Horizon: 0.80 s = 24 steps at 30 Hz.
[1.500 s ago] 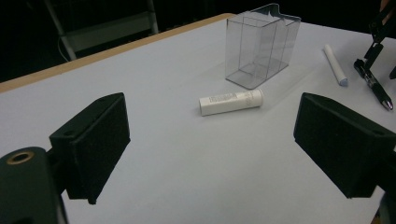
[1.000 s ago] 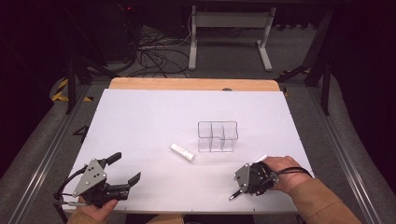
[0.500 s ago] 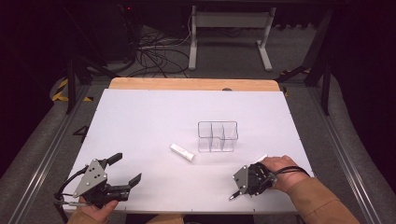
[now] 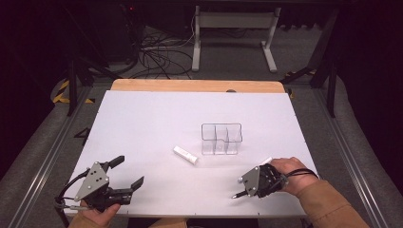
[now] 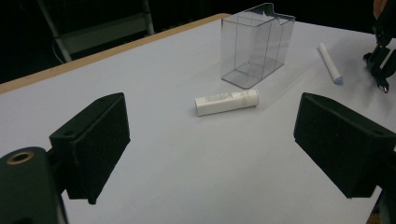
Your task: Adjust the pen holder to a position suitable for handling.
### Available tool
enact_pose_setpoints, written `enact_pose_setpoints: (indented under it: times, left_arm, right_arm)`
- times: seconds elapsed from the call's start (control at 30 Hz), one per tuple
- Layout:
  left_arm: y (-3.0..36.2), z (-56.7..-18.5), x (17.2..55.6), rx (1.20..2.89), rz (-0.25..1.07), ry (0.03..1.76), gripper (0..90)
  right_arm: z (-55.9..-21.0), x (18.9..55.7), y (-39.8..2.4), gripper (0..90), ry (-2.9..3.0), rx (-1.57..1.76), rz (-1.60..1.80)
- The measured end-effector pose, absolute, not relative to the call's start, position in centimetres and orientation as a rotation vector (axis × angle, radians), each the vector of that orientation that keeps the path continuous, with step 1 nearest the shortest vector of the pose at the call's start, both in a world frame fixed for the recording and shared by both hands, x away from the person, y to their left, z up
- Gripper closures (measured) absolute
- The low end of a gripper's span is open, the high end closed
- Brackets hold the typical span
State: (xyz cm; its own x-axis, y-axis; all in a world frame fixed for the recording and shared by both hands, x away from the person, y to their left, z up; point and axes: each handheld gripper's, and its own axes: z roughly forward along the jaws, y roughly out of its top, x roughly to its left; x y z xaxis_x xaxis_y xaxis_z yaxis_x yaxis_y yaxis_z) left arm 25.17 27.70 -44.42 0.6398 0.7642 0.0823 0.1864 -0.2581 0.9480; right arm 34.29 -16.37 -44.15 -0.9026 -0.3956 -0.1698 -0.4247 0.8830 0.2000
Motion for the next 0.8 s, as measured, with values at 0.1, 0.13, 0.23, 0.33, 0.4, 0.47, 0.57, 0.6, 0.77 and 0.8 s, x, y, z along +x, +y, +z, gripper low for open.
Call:
enact_pose_setpoints:
  times: [0.1,0.13,0.23,0.33,0.4,0.47,0.57,0.6,0.77,0.8]
  left_arm:
    - [27.7,-44.4,25.2,1.786,0.677,0.766,11.4]
    - [27.7,-44.4,25.2,1.786,0.676,0.766,11.4]
    - [27.6,-44.4,25.1,1.784,0.675,0.767,11.4]
    - [27.6,-44.4,25.2,1.783,0.674,0.77,11.4]
    - [27.7,-44.4,25.2,1.783,0.673,0.77,11.5]
    - [27.7,-44.4,25.2,1.781,0.675,0.771,11.4]
    - [27.7,-44.4,25.1,1.782,0.678,0.77,11.5]
    - [27.7,-44.4,25.1,1.78,0.675,0.773,11.4]
    - [27.7,-44.4,25.2,1.78,0.673,0.774,11.5]
    - [27.7,-44.4,25.2,1.78,0.673,0.773,11.4]
  right_arm:
    - [-43.3,34.1,-16.7,79.5,2.91,-0.614,0.391]
    - [-43.1,34.0,-16.8,79.5,2.906,-0.612,0.398]
    - [-42.8,34.0,-16.9,79.5,2.89,-0.607,0.402]
    - [-42.3,33.8,-16.9,79.4,2.885,-0.569,0.46]
    - [-42.2,33.8,-17.0,79.4,2.877,-0.561,0.48]
    - [-41.5,33.8,-17.1,79.4,2.849,-0.528,0.545]
    - [-41.0,33.7,-17.2,79.3,2.827,-0.508,0.6]
    - [-40.7,33.7,-17.2,79.3,2.823,-0.491,0.637]
    - [-39.4,33.6,-17.3,79.3,2.757,-0.432,0.814]
    - [-39.0,33.6,-17.2,79.3,2.735,-0.399,0.867]
